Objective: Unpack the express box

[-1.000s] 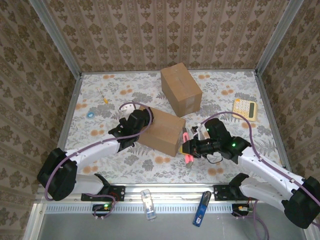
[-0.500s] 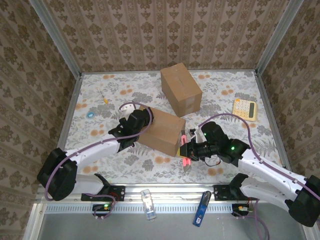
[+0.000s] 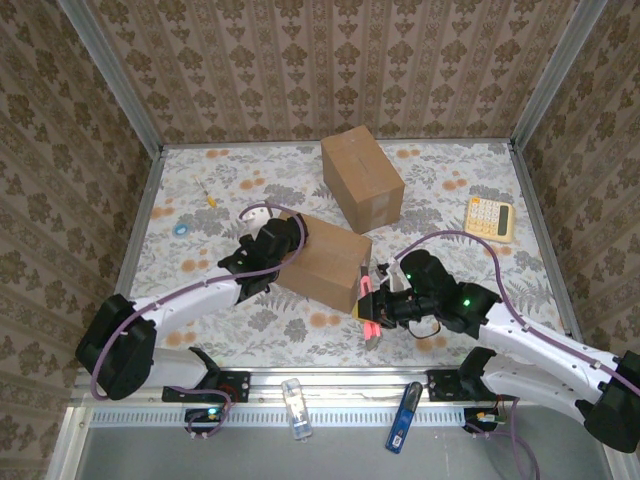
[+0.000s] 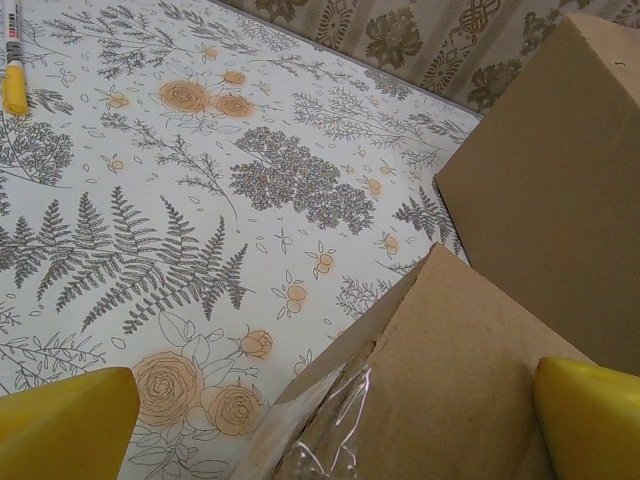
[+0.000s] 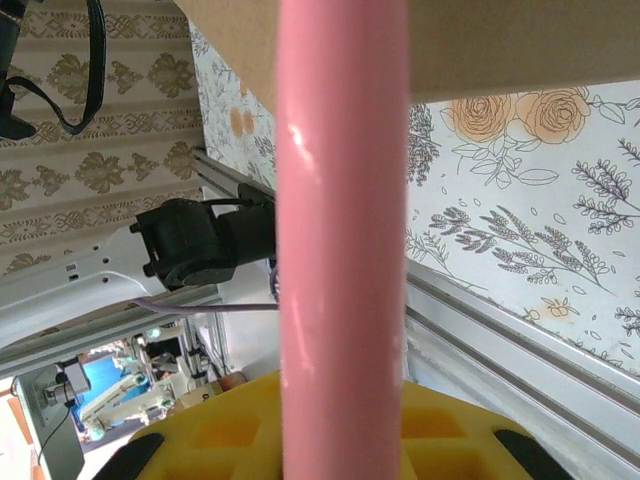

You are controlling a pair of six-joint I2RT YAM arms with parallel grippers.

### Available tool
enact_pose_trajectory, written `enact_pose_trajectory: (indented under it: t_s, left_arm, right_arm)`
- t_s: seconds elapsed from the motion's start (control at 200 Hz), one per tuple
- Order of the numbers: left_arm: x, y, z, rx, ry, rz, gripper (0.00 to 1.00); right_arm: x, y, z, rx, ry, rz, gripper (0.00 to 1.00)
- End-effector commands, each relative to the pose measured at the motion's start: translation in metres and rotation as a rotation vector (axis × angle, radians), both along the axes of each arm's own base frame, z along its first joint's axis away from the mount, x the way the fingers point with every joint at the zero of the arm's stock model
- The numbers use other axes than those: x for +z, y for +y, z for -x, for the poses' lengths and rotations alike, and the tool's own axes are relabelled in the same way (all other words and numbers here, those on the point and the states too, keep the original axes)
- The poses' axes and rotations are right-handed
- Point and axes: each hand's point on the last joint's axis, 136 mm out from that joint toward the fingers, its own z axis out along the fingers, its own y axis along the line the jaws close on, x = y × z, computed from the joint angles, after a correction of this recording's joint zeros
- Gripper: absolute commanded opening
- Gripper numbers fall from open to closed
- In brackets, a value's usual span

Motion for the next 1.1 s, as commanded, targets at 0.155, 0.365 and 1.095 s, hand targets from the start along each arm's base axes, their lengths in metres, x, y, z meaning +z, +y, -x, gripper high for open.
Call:
enact_pose_trajectory:
  t_s: [0.155,0.365,1.095]
  left_arm:
    - [-0.157,0.056,0.099,-0.097,0.591,-0.377,1.0]
    - [-0.158,0.056,0.099,-0.098,0.592,-0.377,1.0]
    - [-0.154,0.052,0.095,-0.127,0.576,-0.379,1.0]
  right_arm:
    - [0.008,0.014,0.029,0.109,0.006,-0.061,0.0]
    - [0.005,0.018,0.037,0.119,0.008,-0.054,0.0]
    - [-0.003,-0.051,0.01,-0.092,-0.073,0.103,0.0]
